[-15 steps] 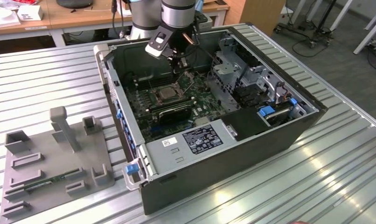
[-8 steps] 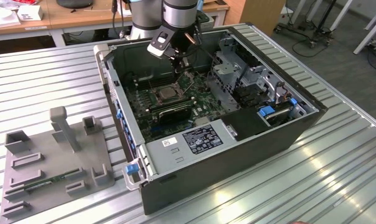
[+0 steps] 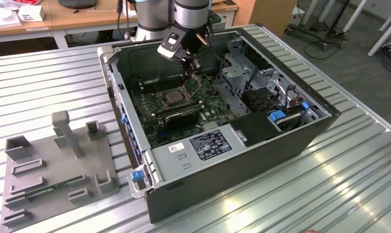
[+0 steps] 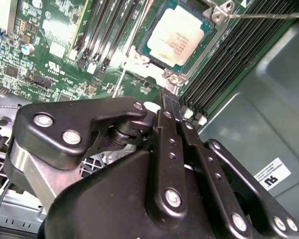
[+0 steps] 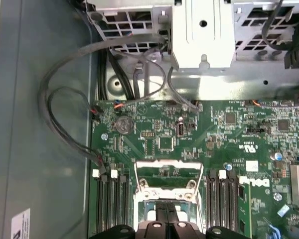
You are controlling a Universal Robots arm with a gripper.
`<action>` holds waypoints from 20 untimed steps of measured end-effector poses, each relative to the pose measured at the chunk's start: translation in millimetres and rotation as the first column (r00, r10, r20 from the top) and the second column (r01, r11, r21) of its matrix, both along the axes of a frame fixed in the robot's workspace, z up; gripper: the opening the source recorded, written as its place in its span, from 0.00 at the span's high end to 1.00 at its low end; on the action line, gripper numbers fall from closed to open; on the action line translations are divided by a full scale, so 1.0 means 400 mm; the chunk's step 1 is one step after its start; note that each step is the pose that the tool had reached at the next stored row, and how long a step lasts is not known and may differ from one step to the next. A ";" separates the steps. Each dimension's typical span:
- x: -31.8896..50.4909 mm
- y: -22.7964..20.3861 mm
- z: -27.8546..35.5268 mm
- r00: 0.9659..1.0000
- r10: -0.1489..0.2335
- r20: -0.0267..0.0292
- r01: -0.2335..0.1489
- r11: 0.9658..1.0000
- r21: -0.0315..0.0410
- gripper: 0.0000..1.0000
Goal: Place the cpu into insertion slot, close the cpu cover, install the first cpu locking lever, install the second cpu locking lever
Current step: 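Close the cpu cover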
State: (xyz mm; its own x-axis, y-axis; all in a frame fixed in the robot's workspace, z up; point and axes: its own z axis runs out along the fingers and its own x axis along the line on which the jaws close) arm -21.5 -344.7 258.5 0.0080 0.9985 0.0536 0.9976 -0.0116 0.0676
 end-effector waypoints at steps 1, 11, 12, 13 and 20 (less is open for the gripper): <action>0.002 0.000 0.000 1.000 0.000 0.000 0.000 1.000 0.000 0.89; 0.022 0.000 0.000 1.000 0.000 0.000 0.000 1.000 0.000 0.89; 0.023 0.000 0.000 1.000 0.000 0.000 0.000 1.000 0.000 0.89; 0.025 0.000 0.000 1.000 0.000 0.000 0.000 1.000 0.000 0.89; 0.027 0.000 0.000 1.000 0.000 0.000 0.000 1.000 0.000 0.89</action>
